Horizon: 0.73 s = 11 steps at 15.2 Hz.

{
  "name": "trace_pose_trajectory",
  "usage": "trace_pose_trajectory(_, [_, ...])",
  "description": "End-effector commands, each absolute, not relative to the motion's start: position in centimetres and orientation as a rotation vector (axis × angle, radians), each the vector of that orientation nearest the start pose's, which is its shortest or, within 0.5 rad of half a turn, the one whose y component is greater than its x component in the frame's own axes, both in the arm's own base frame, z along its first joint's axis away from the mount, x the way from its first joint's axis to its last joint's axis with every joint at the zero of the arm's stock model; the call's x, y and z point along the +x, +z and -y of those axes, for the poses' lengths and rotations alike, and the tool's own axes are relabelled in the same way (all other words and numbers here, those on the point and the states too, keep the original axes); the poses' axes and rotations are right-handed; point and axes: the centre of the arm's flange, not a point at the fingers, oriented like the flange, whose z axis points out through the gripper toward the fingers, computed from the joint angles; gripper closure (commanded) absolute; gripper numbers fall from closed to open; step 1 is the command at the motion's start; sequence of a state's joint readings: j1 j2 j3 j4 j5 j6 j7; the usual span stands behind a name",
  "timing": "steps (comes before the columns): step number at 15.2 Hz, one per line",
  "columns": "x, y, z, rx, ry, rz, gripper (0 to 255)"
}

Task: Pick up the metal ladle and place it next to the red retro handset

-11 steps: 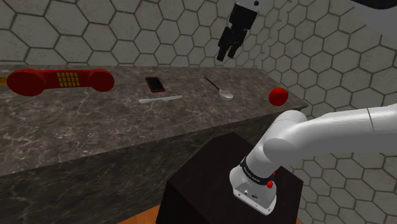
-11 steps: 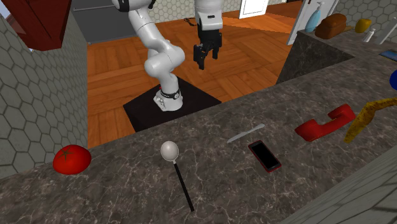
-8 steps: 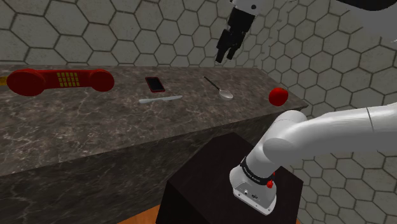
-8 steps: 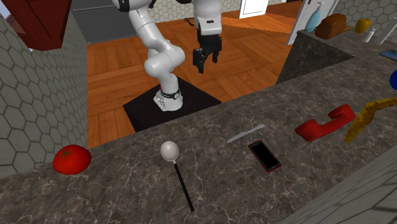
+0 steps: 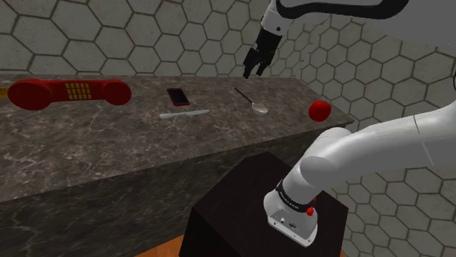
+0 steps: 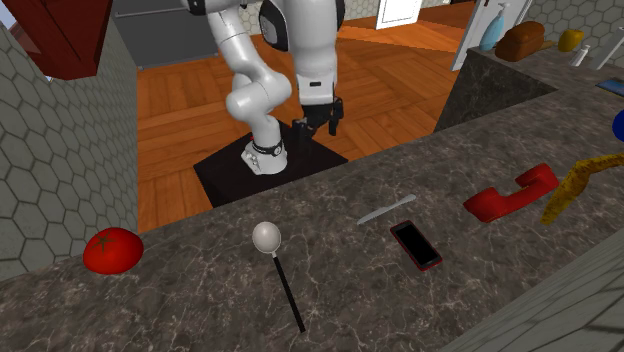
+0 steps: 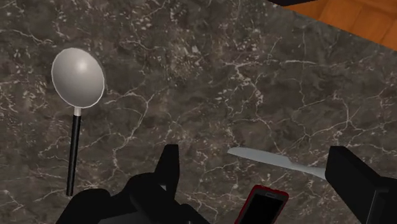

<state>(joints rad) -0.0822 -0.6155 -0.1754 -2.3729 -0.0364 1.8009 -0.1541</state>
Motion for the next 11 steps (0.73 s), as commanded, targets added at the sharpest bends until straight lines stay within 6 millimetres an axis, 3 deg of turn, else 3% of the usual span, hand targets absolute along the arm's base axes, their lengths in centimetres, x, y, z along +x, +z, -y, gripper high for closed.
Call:
trace_pose_trajectory(1, [36.4,52.4,12.5,-3.079,-0.087,-0.145,0])
trace_pose_trajectory(11, [39.8,44.5,22.3,-3.054,-0.135,-0.356,0])
